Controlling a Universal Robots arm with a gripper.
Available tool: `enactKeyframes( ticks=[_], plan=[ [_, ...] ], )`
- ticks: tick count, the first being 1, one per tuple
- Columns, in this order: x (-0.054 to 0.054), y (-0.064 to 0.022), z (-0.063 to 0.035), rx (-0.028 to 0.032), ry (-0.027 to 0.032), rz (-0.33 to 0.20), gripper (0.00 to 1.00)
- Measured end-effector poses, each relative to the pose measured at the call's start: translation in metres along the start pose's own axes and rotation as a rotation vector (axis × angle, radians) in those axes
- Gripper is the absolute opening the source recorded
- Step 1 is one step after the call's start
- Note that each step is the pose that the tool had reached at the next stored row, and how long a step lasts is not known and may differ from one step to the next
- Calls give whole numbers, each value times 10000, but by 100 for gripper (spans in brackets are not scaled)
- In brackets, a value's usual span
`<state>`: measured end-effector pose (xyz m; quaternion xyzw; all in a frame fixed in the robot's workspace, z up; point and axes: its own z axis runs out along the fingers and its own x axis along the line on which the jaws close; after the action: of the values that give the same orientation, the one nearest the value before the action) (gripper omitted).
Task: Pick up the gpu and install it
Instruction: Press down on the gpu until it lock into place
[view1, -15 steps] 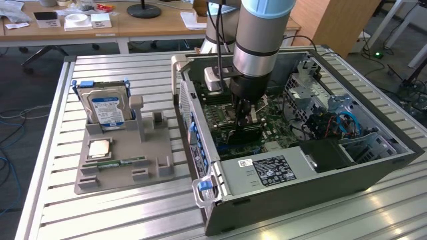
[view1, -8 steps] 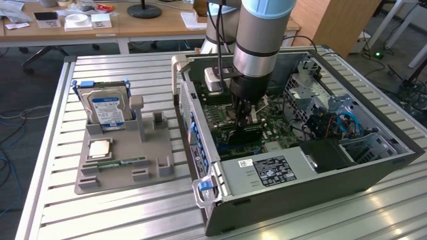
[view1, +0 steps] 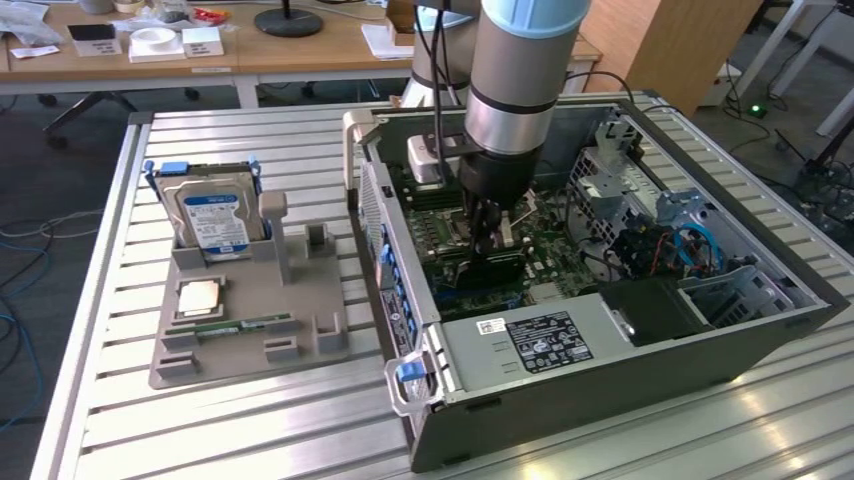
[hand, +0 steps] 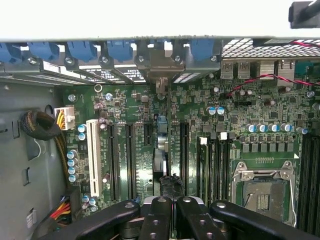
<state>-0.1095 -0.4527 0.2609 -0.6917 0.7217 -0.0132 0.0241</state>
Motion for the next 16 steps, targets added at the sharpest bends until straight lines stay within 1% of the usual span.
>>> enactKeyframes(
  ticks=[3, 10, 16],
  plan=[
    [1, 2, 6, -3, 7, 1, 11],
    [1, 1, 11, 0, -1, 2, 11],
    [2, 2, 23, -2, 4, 0, 11]
  ],
)
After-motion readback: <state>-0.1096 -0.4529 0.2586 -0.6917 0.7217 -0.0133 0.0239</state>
